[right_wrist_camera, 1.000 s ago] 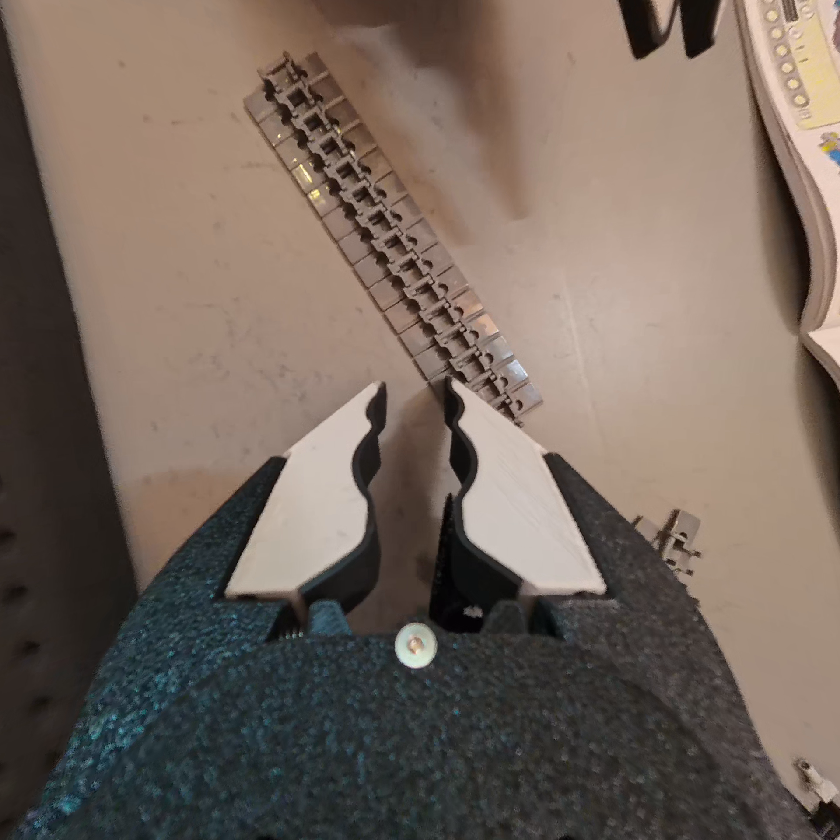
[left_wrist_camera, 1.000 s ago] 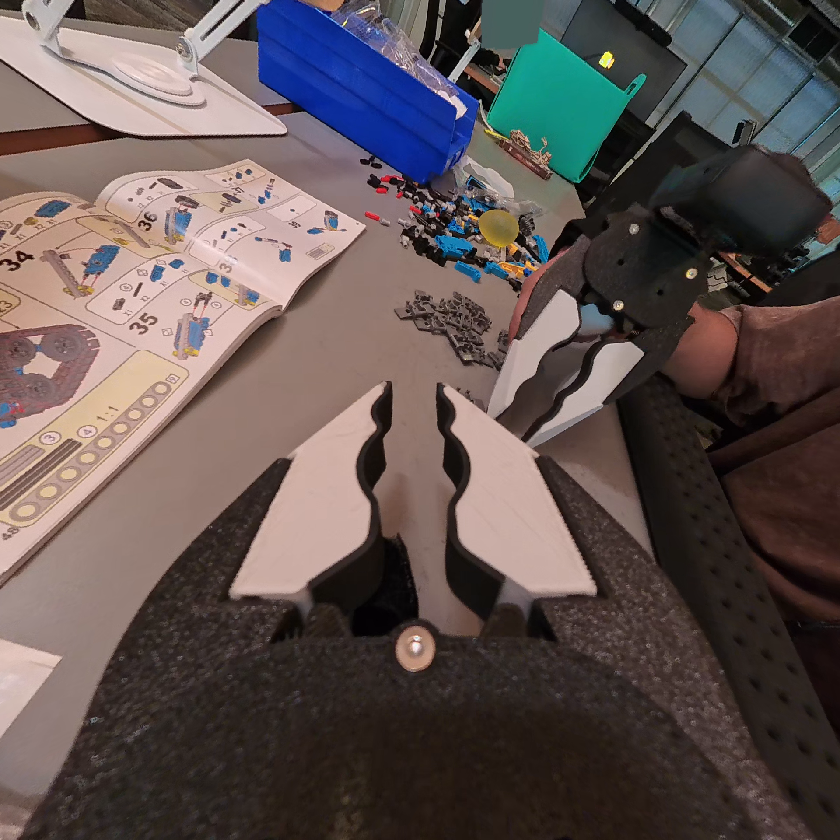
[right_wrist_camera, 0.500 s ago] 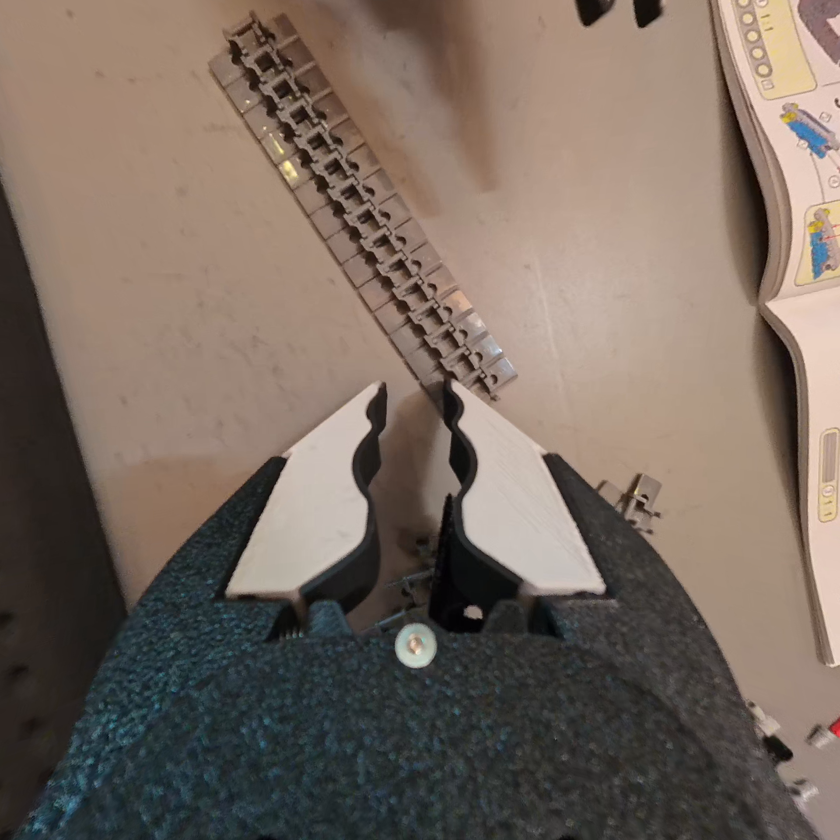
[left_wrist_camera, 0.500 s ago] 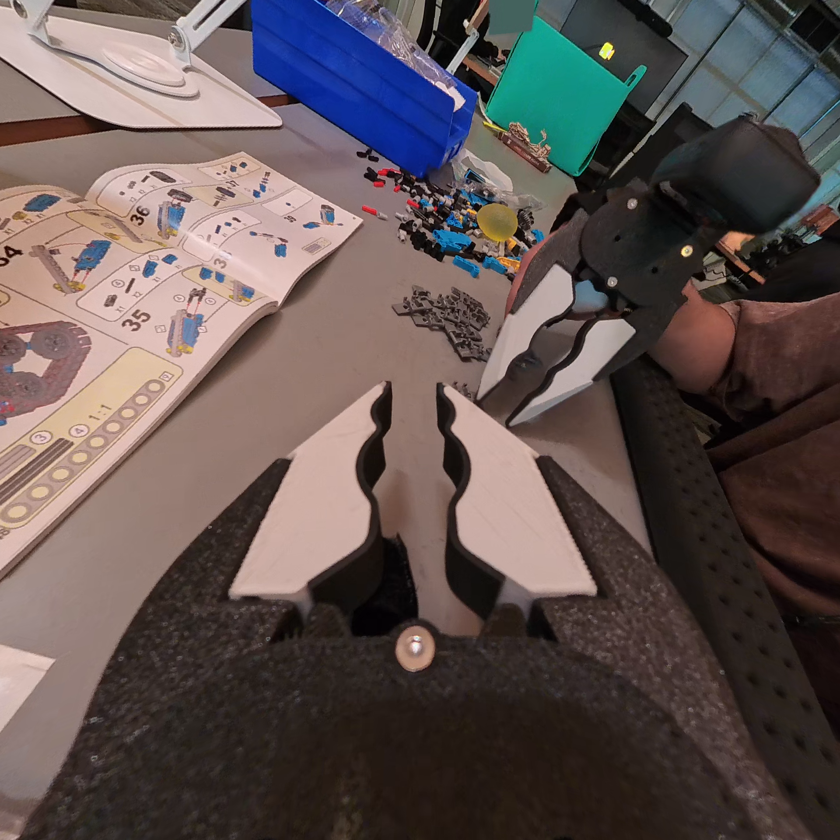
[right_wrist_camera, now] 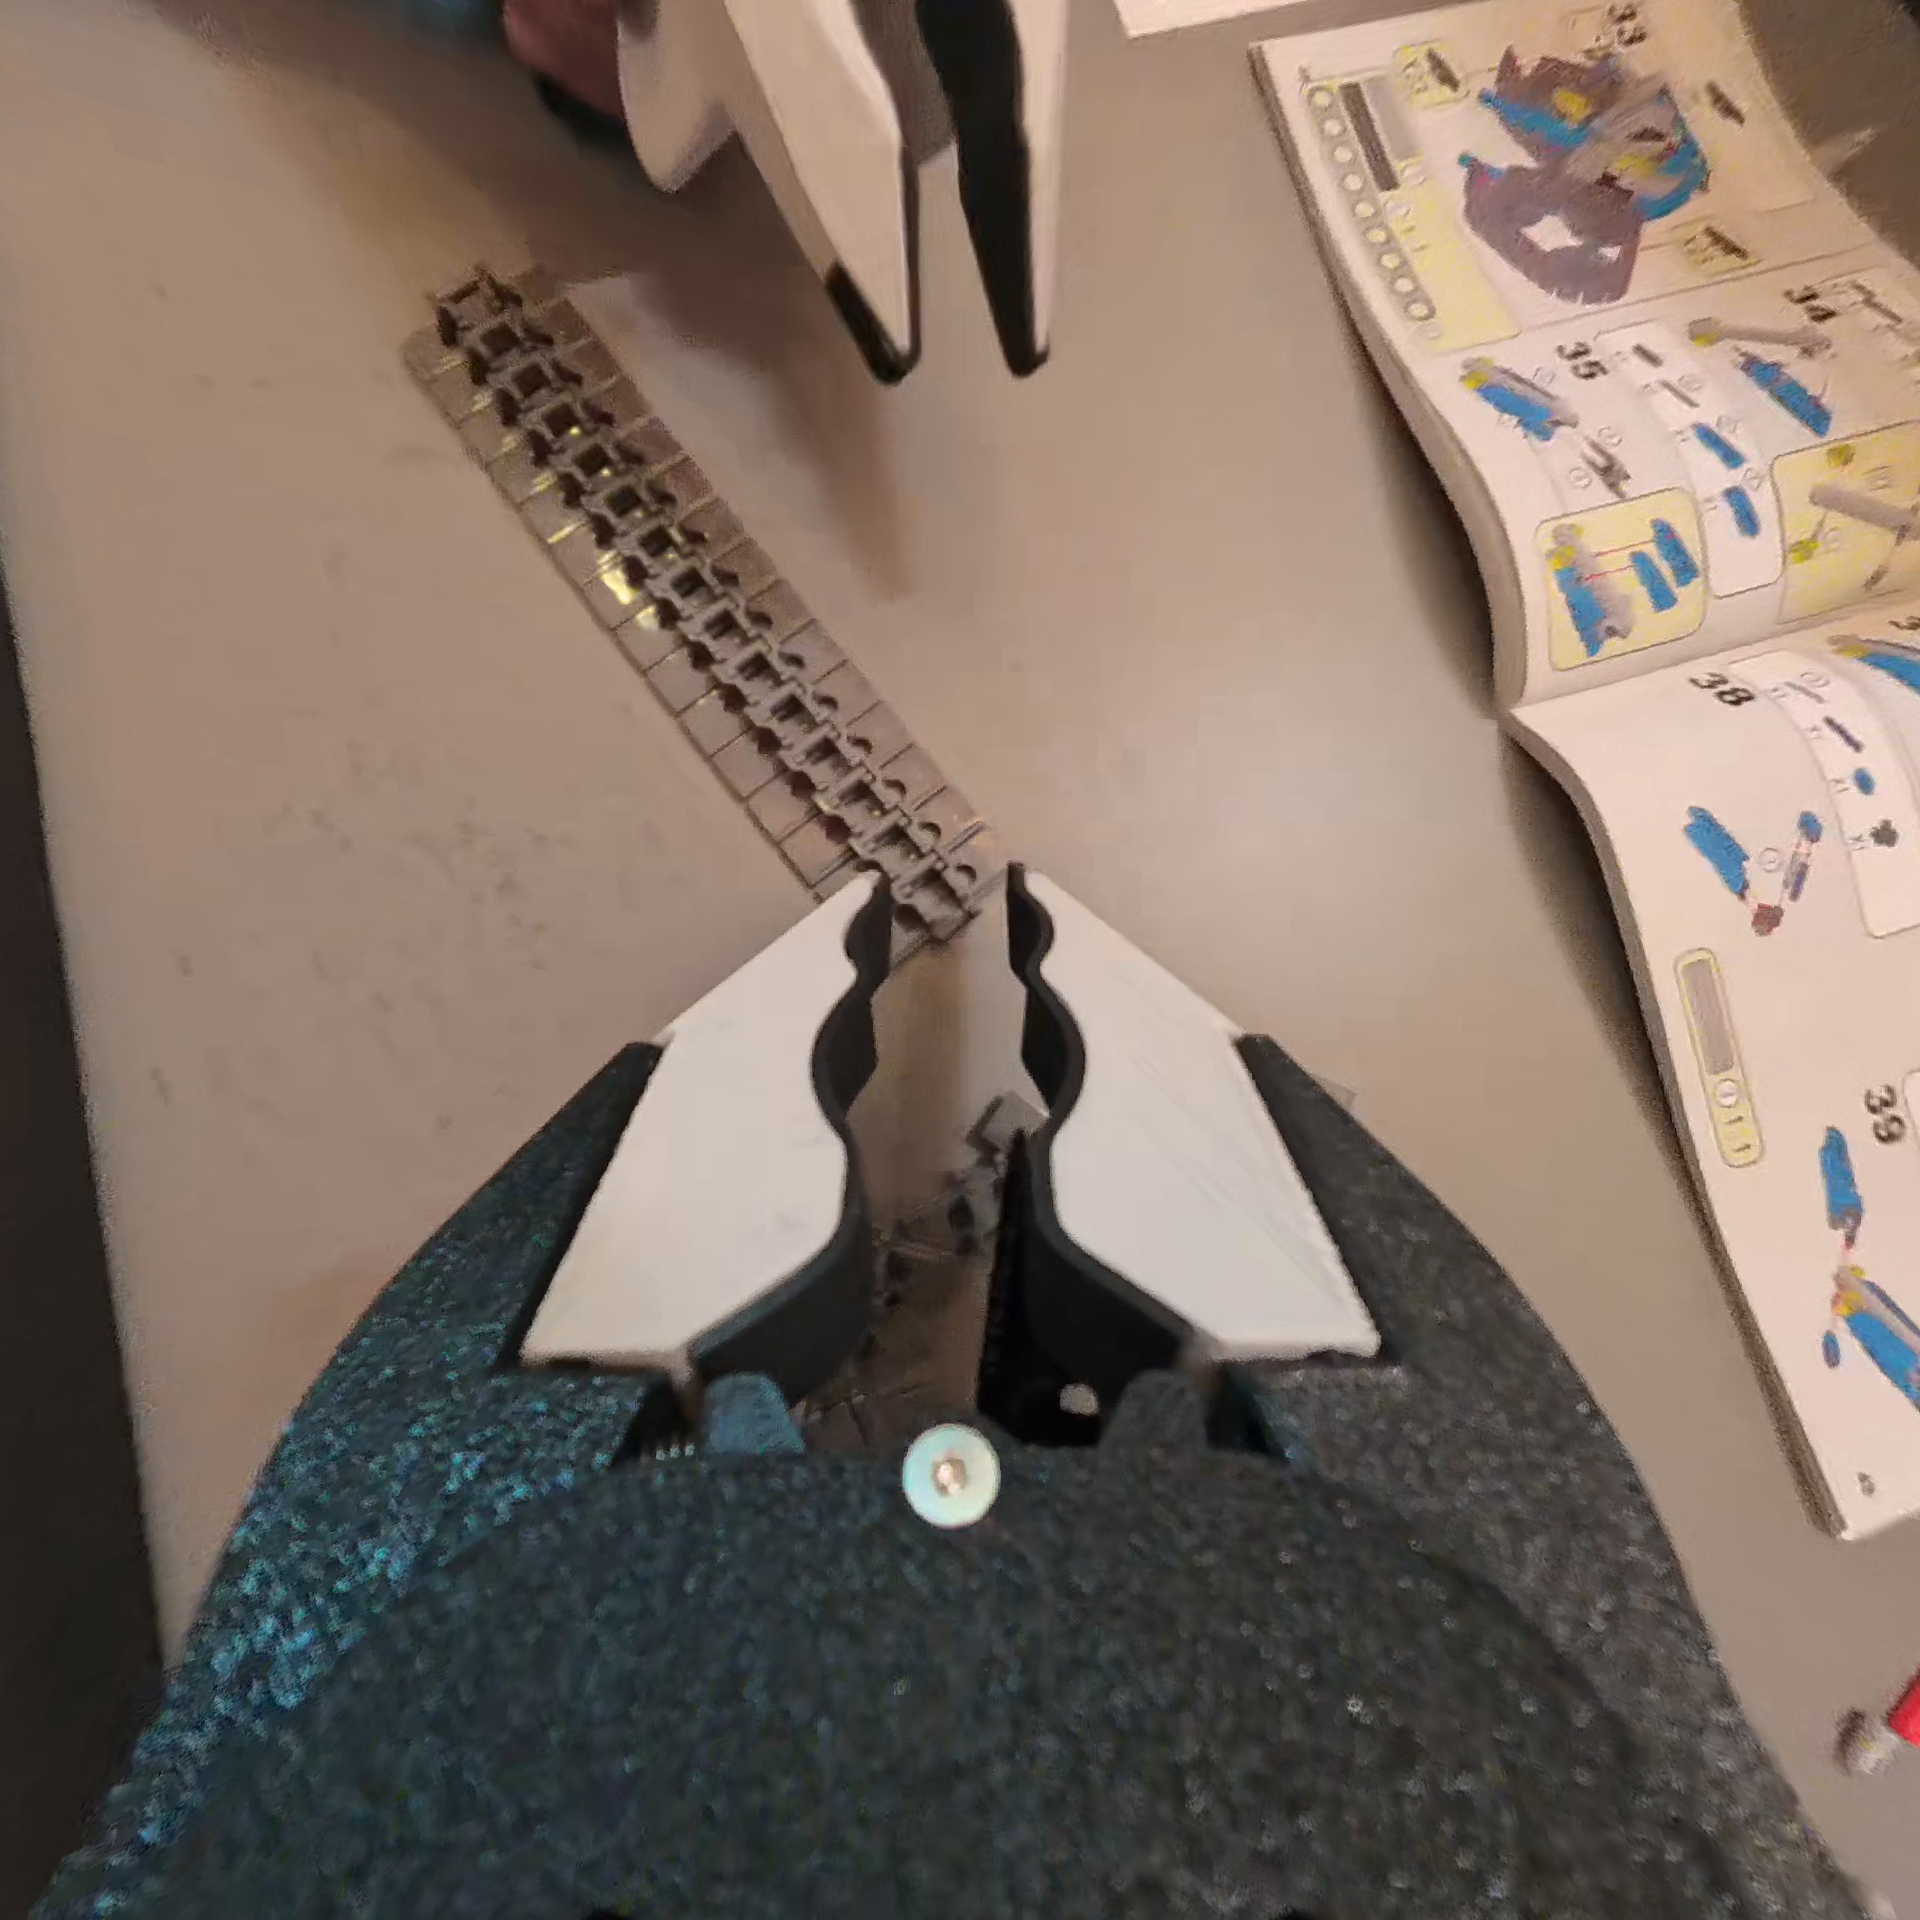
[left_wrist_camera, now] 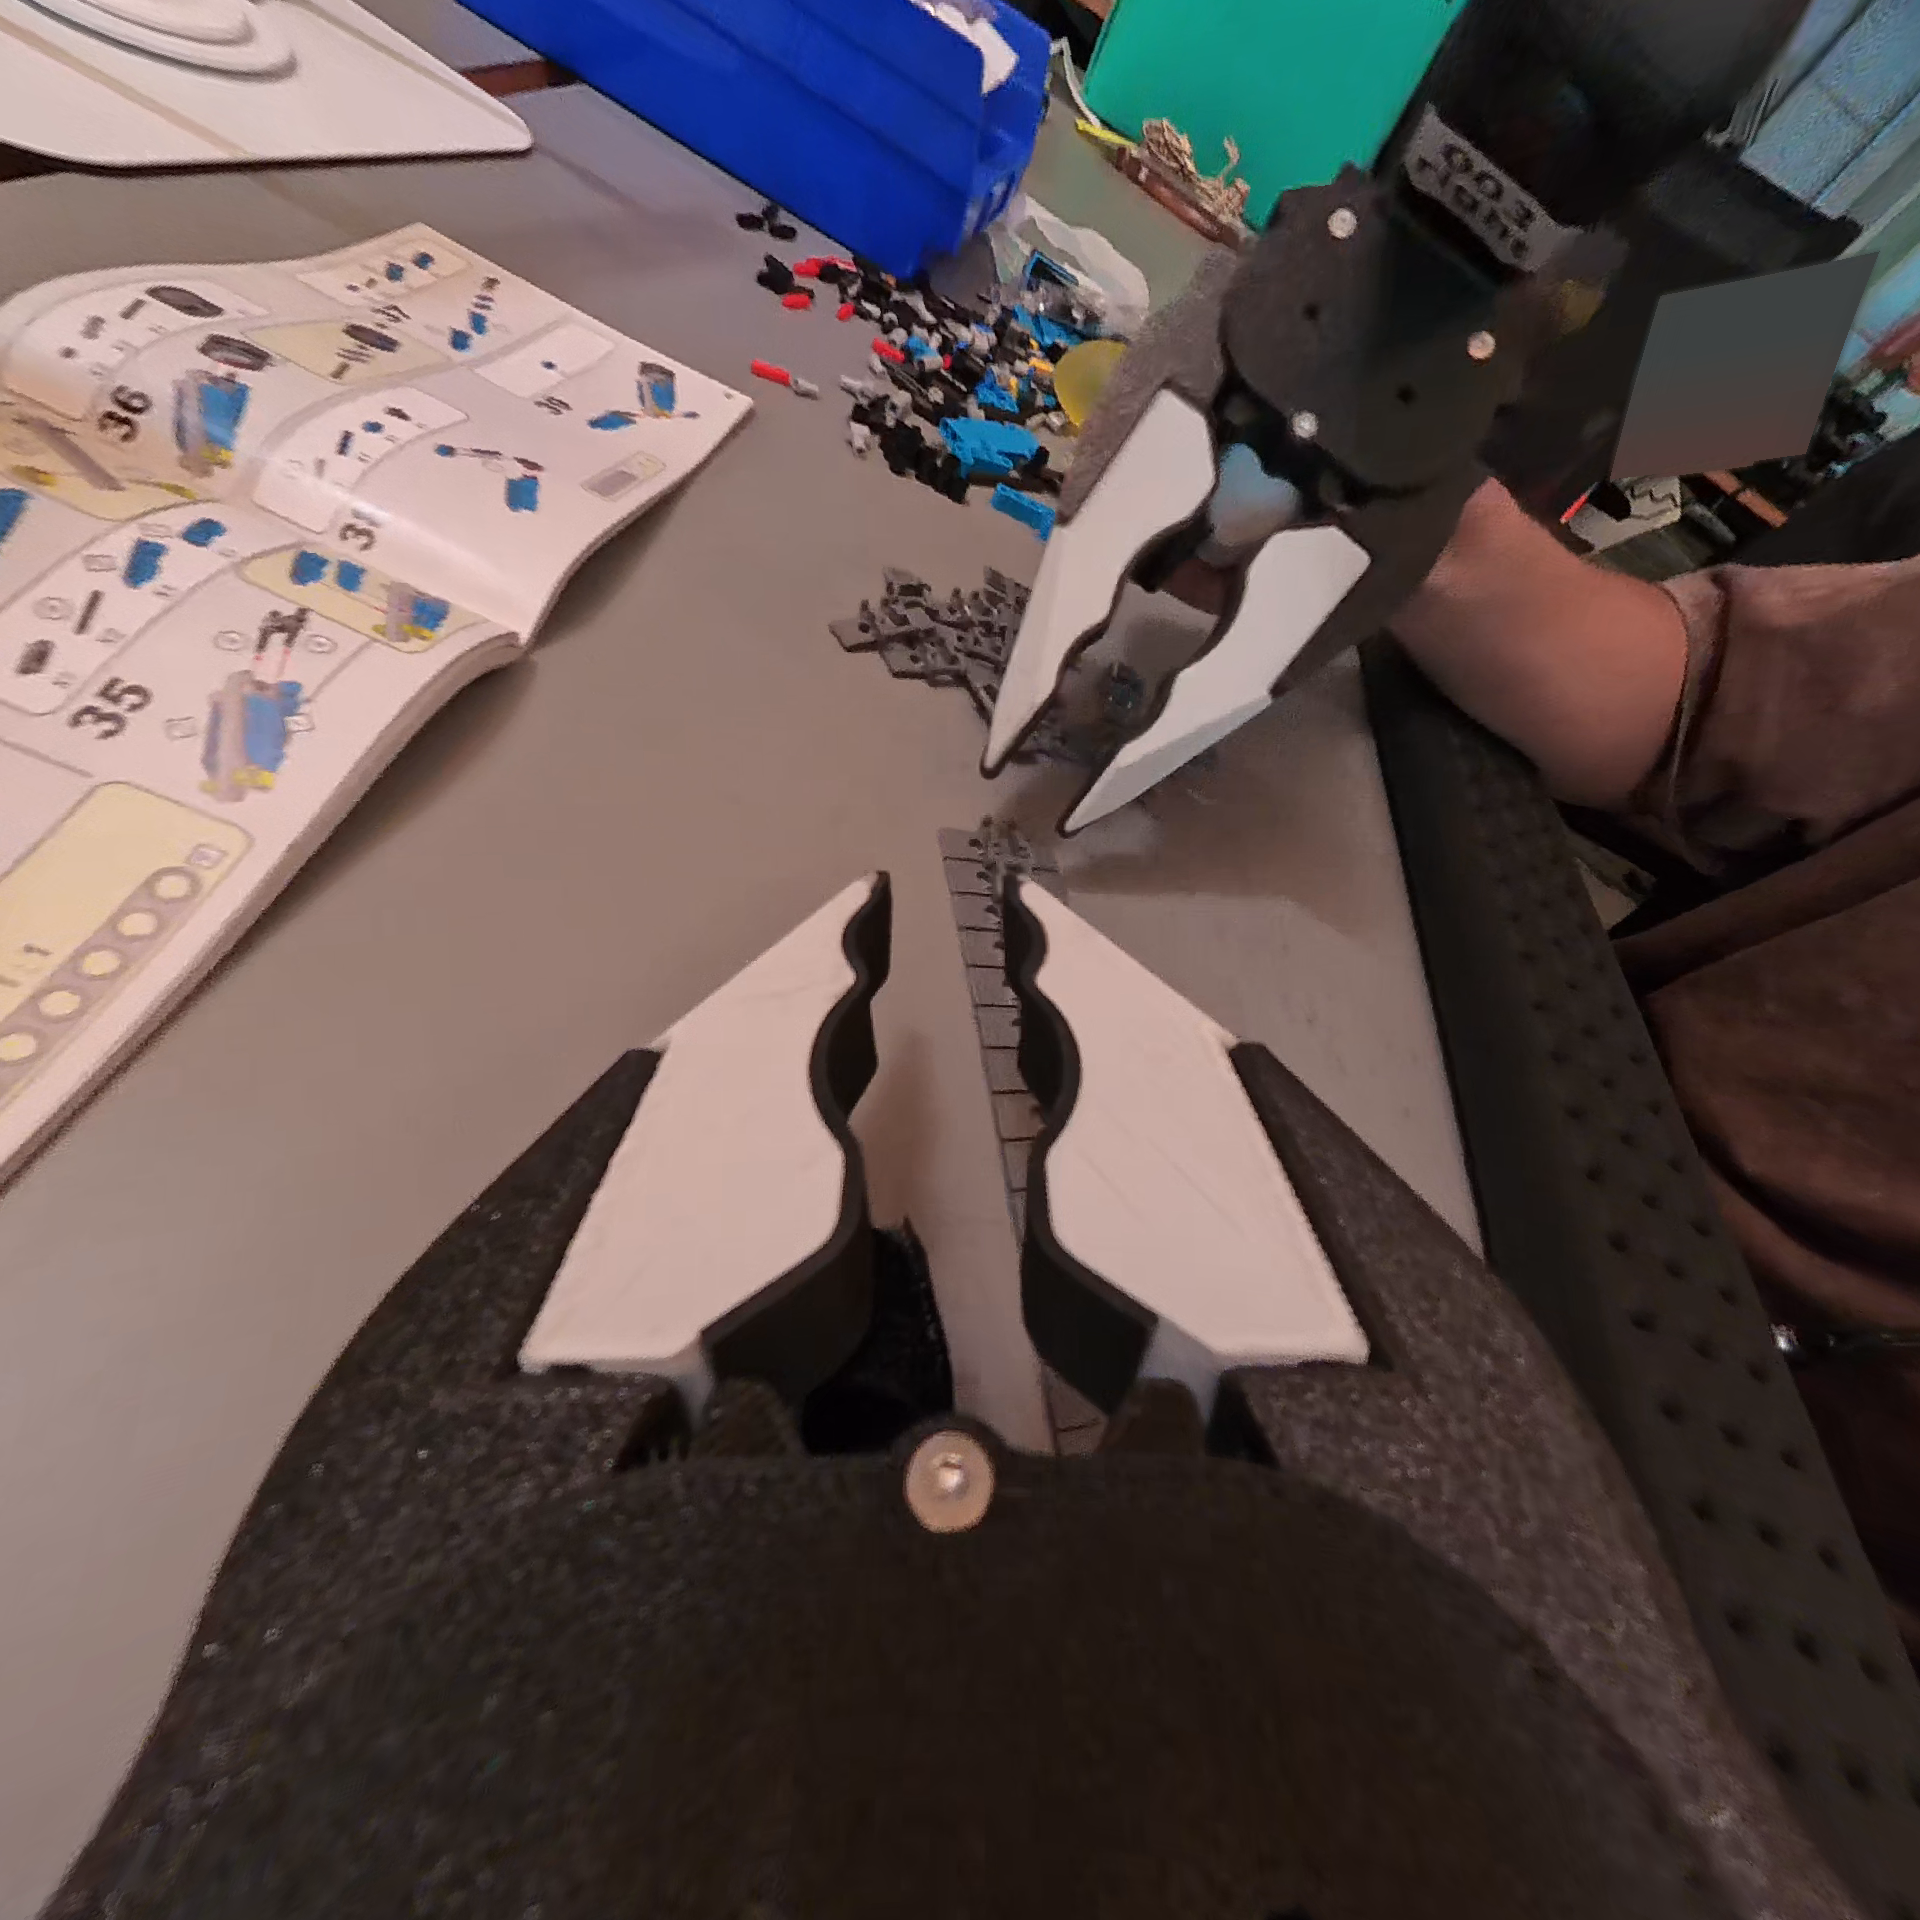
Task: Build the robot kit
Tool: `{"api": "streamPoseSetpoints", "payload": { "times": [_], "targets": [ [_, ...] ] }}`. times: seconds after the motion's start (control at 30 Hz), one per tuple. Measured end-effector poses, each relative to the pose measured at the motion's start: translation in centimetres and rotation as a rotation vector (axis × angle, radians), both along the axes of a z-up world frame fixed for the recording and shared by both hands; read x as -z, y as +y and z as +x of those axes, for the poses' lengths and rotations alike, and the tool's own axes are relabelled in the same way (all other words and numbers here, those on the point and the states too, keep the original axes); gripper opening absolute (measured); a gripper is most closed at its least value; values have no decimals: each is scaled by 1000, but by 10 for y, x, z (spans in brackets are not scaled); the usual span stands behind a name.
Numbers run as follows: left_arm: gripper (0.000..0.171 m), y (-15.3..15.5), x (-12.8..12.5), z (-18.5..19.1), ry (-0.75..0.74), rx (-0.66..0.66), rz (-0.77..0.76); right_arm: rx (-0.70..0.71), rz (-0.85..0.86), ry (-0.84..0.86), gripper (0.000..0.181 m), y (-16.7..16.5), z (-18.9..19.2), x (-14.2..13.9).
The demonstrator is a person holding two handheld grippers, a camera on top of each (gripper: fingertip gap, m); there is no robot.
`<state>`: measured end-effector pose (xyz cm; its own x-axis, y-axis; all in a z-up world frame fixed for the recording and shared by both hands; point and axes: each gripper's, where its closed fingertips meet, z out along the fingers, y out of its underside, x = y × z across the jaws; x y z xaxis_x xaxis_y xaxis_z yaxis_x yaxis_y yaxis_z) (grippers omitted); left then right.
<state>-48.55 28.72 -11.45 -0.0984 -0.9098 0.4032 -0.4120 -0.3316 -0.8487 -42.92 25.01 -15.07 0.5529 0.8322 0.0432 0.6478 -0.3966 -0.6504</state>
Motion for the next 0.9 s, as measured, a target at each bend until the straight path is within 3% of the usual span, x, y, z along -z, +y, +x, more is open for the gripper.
{"api": "streamPoseSetpoints", "payload": {
  "times": [0.17, 0.27, 0.43, 0.57, 0.63, 0.73, 0.9],
  "targets": [
    [21, -8, -1, 3, -8, 21, -9, -109, -8, 27, 22, -1, -6, 8],
    [21, -6, -5, 2, -30, 16, -23, -152, -39, 35, 32, 0, -10, 16],
    [22, -5, -11, 0, -70, 8, -15, -181, -35, -14, 15, -3, -10, 16],
    [29, -5, -20, -2, -125, 2, -9, -199, 163, -103, 15, -1, -15, 2],
    [32, -8, -26, -3, -159, 30, -83, -222, 308, -147, 15, -4, -25, -14],
    [36, -22, -29, -7, -148, 134, -263, -271, 516, -210, 15, -13, -44, -36],
    [27, -53, -24, -14, -86, 308, -311, -363, 700, -236, 15, -29, -72, -51]
  ]
}}
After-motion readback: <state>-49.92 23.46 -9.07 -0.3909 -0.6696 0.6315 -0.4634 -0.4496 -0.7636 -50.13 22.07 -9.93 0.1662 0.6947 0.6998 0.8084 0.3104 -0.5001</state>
